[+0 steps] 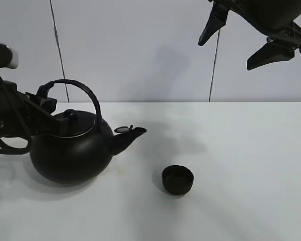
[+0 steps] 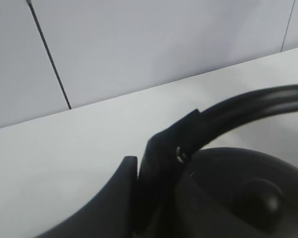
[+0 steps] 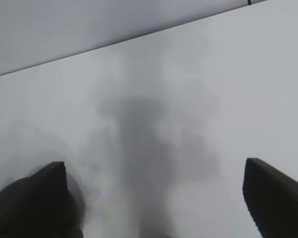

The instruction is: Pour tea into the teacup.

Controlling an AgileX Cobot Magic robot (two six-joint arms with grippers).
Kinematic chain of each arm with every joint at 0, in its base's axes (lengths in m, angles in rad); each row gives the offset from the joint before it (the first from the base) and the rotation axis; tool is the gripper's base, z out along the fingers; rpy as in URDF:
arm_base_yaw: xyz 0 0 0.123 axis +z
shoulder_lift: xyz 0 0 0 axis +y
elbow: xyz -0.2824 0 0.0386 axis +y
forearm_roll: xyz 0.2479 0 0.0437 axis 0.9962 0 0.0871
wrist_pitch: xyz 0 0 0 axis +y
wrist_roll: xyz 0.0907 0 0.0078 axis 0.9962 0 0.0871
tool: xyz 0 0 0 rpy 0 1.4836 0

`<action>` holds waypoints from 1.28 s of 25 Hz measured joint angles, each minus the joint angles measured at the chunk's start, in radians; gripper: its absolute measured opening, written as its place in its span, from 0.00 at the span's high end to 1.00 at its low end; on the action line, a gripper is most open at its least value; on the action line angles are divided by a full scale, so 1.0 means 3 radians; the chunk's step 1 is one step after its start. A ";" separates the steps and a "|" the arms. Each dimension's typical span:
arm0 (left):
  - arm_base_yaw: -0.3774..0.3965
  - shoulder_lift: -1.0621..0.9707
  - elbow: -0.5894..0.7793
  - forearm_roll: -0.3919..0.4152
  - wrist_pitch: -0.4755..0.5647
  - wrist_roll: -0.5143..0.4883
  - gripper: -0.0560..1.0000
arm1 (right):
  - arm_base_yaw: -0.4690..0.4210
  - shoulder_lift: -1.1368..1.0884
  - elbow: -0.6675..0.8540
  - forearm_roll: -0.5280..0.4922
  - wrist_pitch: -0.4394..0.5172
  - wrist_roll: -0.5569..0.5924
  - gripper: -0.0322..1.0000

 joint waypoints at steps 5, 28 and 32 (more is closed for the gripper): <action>0.0000 0.0029 0.0010 0.0084 -0.0015 -0.0045 0.84 | 0.0000 0.0000 0.0000 0.0000 0.0000 0.0000 0.33; 0.0000 0.0033 0.0429 0.0125 -0.0204 -0.0244 0.84 | 0.0000 0.0000 0.0000 0.0000 0.0000 0.0000 0.33; 0.0000 0.0022 0.0498 0.0180 -0.0250 -0.0260 0.84 | 0.0000 0.0000 0.0000 0.0000 0.0000 0.0000 0.33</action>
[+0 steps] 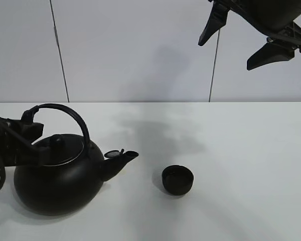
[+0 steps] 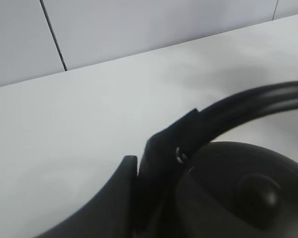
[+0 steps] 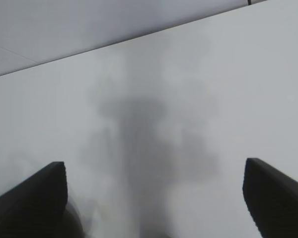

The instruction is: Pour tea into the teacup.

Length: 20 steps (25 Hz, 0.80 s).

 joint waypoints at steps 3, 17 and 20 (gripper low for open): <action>0.0000 -0.0004 0.0007 0.0072 -0.0006 0.0000 0.84 | 0.0000 0.0000 0.0000 0.0000 0.0000 0.0000 0.33; 0.0000 -0.0053 0.0119 0.0356 -0.0218 -0.0163 0.63 | 0.0000 0.0000 0.0000 0.0000 0.0000 0.0000 0.33; 0.0000 -0.0145 0.0242 0.0382 -0.0223 -0.0171 0.62 | 0.0000 0.0000 0.0000 0.0000 0.0000 0.0000 0.33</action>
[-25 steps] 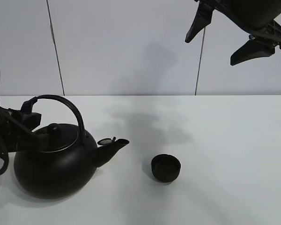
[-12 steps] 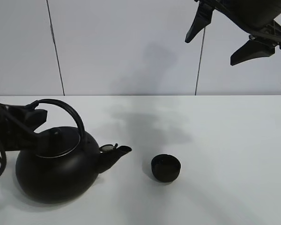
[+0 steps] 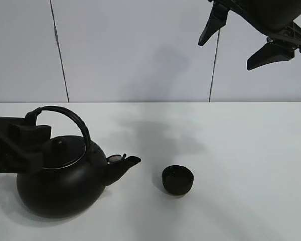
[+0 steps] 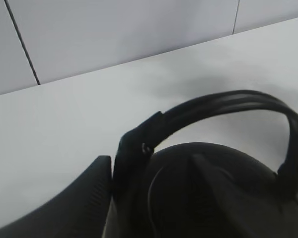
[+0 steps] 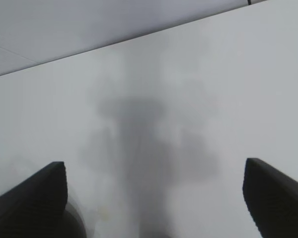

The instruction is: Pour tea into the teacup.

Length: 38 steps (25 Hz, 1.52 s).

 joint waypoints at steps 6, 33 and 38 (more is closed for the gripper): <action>0.0000 -0.0322 0.0146 0.0063 -0.0005 -0.0011 0.50 | 0.0000 0.0000 0.0000 0.0000 0.0000 0.0000 0.33; 0.0117 -0.1259 -0.3612 -0.0039 0.6935 -0.0369 0.31 | 0.0000 0.0000 0.0000 0.0000 0.0000 0.0000 0.33; 0.0399 -0.0672 -0.4345 -0.0504 0.7428 -0.0166 0.31 | 0.0000 0.0000 0.0000 0.0110 0.0028 0.0034 0.33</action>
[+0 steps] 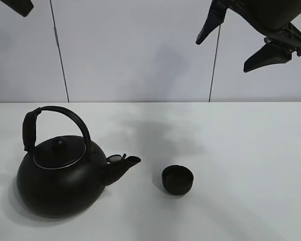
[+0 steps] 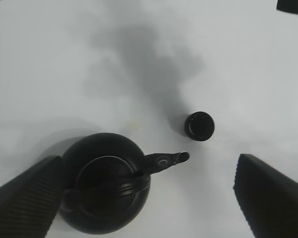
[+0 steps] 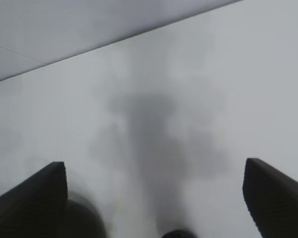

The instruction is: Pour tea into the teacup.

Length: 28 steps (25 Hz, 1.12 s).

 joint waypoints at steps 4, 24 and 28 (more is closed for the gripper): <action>0.0203 0.0350 -0.0245 -0.0518 0.0126 0.0068 0.31 | 0.0000 0.0000 0.0000 0.0504 0.0447 0.0138 0.33; 0.0259 0.0558 -0.0260 -0.0768 0.0370 0.0137 0.31 | 0.0000 0.0000 -0.0056 0.0683 0.0844 0.0138 0.33; 0.0259 0.0558 -0.0260 -0.0768 0.0458 0.0045 0.31 | 0.0000 0.0000 -0.0056 0.0683 0.0844 0.0138 0.33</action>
